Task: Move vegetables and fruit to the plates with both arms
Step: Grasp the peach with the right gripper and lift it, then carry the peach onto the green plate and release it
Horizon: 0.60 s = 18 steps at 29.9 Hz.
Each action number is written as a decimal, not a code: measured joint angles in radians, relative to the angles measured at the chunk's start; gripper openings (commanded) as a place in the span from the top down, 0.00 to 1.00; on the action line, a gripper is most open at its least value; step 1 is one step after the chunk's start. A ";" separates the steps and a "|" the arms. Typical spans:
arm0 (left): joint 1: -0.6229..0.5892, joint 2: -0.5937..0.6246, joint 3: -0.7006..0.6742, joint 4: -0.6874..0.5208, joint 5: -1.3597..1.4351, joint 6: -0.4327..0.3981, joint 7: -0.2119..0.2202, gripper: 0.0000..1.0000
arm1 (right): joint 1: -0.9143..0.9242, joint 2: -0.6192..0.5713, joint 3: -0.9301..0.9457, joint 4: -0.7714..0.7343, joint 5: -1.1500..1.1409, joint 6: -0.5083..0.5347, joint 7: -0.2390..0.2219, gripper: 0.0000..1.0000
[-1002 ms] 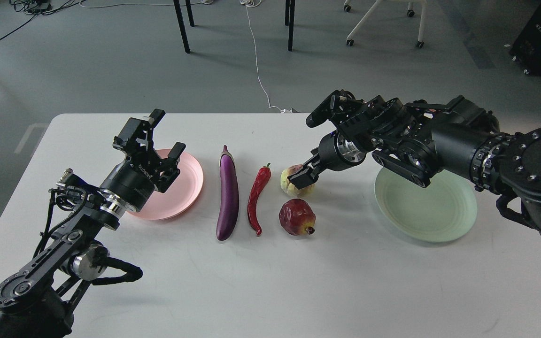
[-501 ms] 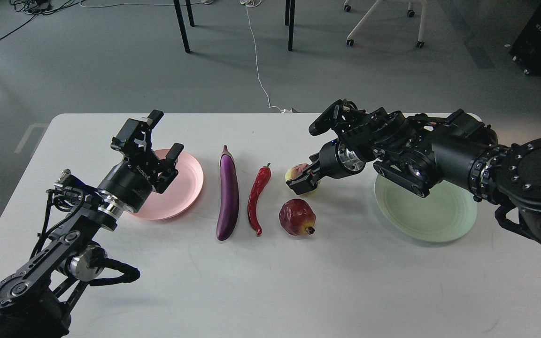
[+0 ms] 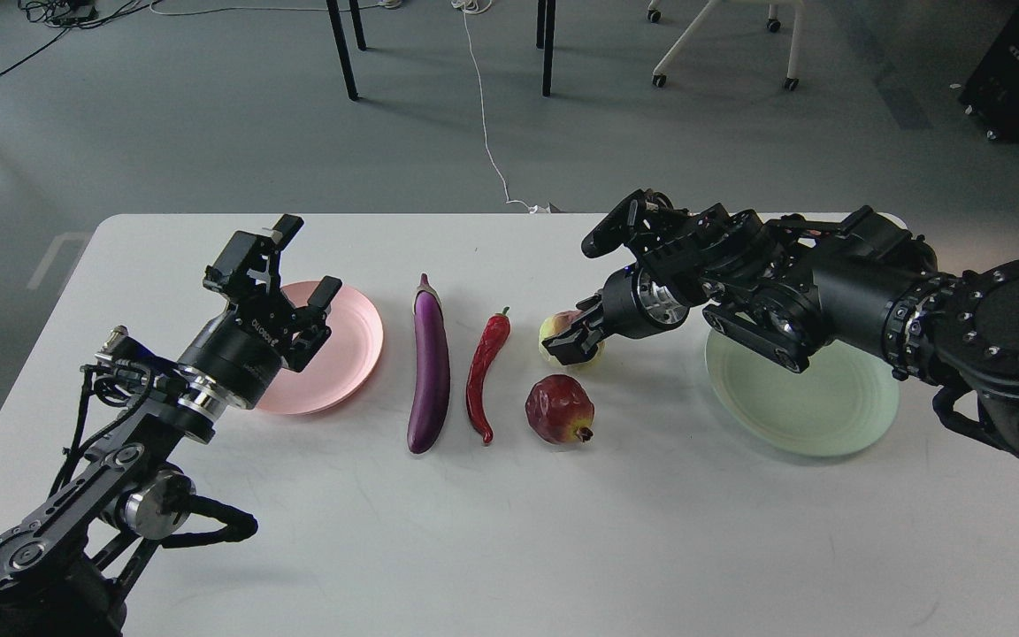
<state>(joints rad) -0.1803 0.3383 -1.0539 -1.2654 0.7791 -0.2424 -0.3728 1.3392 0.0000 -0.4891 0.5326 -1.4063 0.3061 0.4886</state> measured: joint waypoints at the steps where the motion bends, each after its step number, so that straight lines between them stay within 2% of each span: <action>1: 0.000 0.000 0.000 -0.002 0.000 0.000 0.000 0.01 | 0.020 0.000 0.000 0.010 0.000 0.000 0.000 0.66; 3: 0.000 0.000 0.000 -0.003 0.000 0.000 0.000 0.01 | 0.064 -0.007 0.002 0.042 0.000 0.000 0.000 0.66; 6: 0.001 0.001 -0.001 -0.003 -0.001 0.000 -0.001 0.00 | 0.137 -0.102 0.003 0.118 0.000 -0.001 0.000 0.66; 12: 0.001 -0.004 -0.002 -0.003 -0.001 0.000 -0.002 0.01 | 0.212 -0.395 0.001 0.277 -0.014 0.000 0.000 0.66; 18: 0.001 -0.012 0.000 -0.003 0.000 -0.014 -0.002 0.00 | 0.158 -0.646 -0.005 0.356 -0.099 0.000 0.000 0.65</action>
<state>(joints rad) -0.1793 0.3263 -1.0543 -1.2689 0.7790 -0.2567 -0.3746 1.4970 -0.6464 -0.4941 0.8883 -1.5055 0.3060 0.4886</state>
